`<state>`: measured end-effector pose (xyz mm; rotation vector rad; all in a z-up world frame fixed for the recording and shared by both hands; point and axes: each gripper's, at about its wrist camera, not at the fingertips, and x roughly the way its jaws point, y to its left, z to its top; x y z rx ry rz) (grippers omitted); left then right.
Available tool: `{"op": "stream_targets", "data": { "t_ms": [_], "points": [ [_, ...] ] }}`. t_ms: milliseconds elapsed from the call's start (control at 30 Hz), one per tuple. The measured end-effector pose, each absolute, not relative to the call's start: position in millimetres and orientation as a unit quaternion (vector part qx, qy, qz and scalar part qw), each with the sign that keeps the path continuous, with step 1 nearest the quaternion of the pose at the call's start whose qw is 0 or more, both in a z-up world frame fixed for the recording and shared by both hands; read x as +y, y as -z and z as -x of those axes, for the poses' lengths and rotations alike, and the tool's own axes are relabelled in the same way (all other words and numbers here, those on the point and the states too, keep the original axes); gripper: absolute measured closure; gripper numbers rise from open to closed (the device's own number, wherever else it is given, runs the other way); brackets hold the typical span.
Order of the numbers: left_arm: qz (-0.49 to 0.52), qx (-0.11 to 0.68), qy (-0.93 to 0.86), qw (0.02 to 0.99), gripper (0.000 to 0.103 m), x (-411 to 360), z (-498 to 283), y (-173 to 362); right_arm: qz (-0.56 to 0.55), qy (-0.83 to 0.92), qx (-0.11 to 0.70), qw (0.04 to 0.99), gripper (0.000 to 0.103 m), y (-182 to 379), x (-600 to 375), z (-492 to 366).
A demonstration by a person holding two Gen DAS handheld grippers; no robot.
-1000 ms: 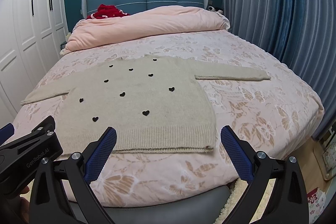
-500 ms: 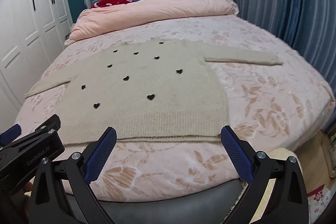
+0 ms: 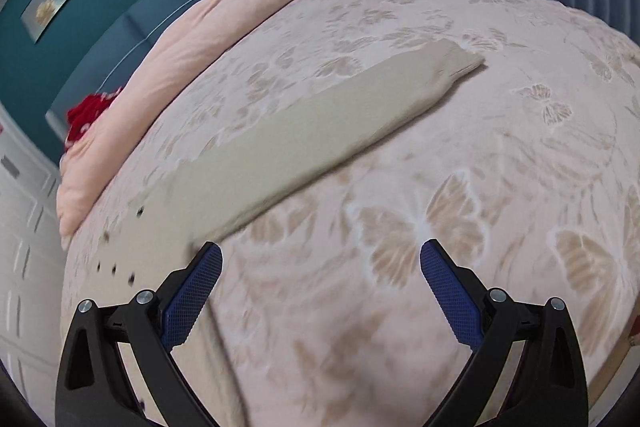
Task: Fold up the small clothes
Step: 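Grasp the cuff of a cream sweater sleeve with the right tool, then fold the held sleeve across the sweater body with the right tool, release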
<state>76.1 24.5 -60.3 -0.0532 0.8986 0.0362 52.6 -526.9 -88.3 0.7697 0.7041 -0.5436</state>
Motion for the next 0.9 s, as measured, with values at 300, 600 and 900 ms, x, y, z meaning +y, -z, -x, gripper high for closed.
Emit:
{"op": "stream_targets", "data": {
  "t_ms": [300,600,900],
  "points": [
    [0.004,0.449,-0.008,0.893,0.005,8.5,-103.8,79.5,-0.484,0.333,0.275,0.761,0.007,135.6,-660.1,-95.7],
    [0.022,0.459,-0.019,0.888,0.005,20.9,-118.2,91.9,-0.488,0.286,0.219,0.795,0.092,100.2,-650.2,-150.4],
    [0.08,0.442,-0.016,0.893,0.005,42.9,-121.2,79.2,-0.318,-0.087,0.253,0.909,0.089,-16.7,-388.1,-278.2]
  ]
}}
